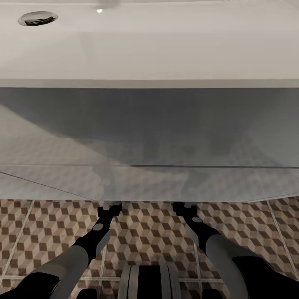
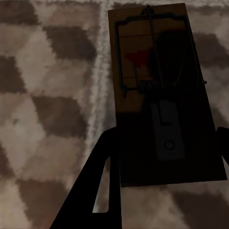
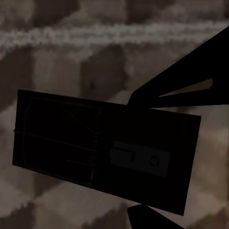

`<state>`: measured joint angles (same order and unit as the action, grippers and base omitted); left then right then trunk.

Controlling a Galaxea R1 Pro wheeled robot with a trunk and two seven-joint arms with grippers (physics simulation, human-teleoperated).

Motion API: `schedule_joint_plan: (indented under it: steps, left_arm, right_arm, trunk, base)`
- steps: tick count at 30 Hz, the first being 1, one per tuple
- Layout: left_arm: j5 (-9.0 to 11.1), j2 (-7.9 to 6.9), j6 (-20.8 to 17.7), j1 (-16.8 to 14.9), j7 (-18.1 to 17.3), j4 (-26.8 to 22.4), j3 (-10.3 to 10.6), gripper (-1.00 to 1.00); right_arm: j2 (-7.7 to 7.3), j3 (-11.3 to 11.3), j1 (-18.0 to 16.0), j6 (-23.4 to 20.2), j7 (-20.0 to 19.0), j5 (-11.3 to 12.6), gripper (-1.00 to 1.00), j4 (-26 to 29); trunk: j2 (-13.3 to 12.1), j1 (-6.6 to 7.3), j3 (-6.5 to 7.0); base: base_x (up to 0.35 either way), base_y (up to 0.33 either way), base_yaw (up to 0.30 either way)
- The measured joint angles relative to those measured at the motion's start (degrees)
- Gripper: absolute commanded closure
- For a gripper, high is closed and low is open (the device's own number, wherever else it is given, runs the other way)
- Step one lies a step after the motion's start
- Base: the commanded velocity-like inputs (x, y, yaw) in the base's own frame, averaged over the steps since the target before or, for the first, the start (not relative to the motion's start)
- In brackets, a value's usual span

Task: Take the four mousetraps from the cabinet in the bathroom and place them on the bathroom floor. Make sure all four end up on the same floor surface, and ensure that at least two of them are either under or directly next to the same bathroom sink.

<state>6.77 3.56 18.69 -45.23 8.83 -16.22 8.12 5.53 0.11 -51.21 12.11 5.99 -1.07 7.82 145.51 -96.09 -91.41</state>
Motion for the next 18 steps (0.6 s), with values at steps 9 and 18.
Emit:
schedule_joint_plan:
  steps: [9,18]
  left_arm:
    - [0.0,-0.02,0.0,0.0,0.0,0.0,0.0,1.00]
    - [0.0,-0.02,0.0,0.0,0.0,0.0,0.0,1.00]
  right_arm:
    - [-0.12,0.0,0.0,0.0,0.0,0.0,1.00,0.0]
    - [-0.18,0.0,0.0,0.0,0.0,0.0,1.00,0.0]
  trunk:
    - [0.0,0.00,0.00]
    - [0.0,0.00,0.00]
  base:
    - [0.000,0.000,0.000]
    - [0.000,0.000,0.000]
